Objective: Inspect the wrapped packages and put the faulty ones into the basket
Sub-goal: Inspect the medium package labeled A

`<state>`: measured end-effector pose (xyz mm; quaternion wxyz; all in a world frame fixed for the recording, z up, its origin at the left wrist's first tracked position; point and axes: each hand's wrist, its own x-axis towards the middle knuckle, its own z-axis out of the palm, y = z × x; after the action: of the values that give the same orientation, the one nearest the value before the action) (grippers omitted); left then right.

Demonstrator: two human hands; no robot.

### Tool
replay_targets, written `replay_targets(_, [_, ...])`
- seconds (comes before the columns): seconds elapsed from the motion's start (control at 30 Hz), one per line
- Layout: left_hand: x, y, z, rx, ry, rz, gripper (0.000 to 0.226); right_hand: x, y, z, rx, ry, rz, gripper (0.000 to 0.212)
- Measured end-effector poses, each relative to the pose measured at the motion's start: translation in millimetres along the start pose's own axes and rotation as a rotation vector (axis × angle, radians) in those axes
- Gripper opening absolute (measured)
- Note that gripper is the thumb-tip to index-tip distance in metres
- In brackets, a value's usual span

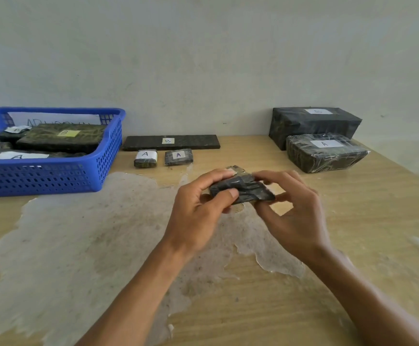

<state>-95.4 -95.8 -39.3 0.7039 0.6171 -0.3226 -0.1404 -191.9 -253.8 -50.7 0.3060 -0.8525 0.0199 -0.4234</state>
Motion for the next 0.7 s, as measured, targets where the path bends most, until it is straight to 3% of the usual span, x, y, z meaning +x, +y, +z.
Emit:
replay_targets(0.13, [0.3,-4.4,-0.6,-0.036,-0.027,0.004,0.029,3.0,-1.6,-3.4,0.332,-0.187,0.288,0.050])
replay_targets(0.3, [4.0,-10.1,-5.1,-0.048,0.012,0.012,0.028,5.9,5.6,-6.1,0.377,-0.295,0.489,0.062])
replay_targets(0.43, [3.9,-9.1,-4.7,-0.065,-0.011,0.014,0.029,5.1,3.3,-5.2,0.507,-0.326,0.505,0.070])
replay_targets(0.57, [3.7,-9.1,-2.4,-0.037,-0.009,0.052,0.033,1.7,-0.7,-0.3,0.561,-0.222,0.469,0.057])
replay_targets(0.7, [3.7,-8.3,-4.1,-0.029,0.003,0.058,0.035,0.9,-1.5,1.6,0.586,-0.166,0.475,0.060])
